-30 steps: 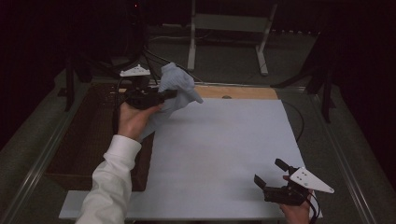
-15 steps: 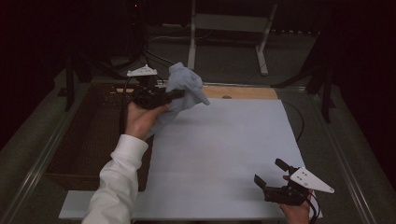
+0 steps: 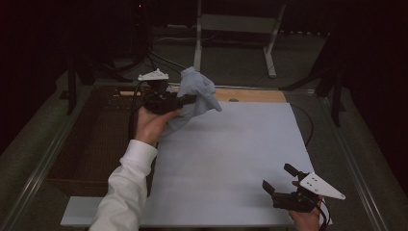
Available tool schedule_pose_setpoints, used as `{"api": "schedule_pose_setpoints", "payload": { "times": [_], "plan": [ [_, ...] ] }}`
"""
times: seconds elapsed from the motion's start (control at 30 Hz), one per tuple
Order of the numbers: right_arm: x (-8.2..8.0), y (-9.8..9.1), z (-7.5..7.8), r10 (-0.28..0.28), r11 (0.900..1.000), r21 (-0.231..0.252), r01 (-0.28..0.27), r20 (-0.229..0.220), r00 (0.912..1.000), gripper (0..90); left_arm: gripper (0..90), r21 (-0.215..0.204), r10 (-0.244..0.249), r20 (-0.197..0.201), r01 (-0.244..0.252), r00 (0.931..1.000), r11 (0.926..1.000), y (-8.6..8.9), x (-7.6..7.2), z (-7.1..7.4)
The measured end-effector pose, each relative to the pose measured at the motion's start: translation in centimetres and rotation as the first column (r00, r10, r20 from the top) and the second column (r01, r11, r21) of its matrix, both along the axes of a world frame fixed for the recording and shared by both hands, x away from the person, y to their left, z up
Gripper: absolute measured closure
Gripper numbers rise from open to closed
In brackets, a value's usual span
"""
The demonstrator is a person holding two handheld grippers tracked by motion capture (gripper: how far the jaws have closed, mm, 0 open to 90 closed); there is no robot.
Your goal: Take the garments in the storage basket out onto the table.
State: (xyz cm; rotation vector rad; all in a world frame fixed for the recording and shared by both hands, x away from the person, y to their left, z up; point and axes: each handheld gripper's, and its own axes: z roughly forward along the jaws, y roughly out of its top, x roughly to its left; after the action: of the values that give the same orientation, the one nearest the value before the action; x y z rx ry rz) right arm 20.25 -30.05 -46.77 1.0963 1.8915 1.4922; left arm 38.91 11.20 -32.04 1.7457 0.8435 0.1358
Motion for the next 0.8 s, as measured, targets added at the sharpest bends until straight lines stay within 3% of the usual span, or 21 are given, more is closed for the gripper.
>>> {"api": "schedule_pose_setpoints", "payload": {
  "times": [0.8],
  "plan": [
    [0.0,0.0,0.0,0.001,1.0000,-0.001,-0.001,0.000,1.0000,0.0,74.5,-0.004,-0.032,-0.016,0.032,0.9993,0.9995,-1.1,-0.2,-0.9]
  ]
}}
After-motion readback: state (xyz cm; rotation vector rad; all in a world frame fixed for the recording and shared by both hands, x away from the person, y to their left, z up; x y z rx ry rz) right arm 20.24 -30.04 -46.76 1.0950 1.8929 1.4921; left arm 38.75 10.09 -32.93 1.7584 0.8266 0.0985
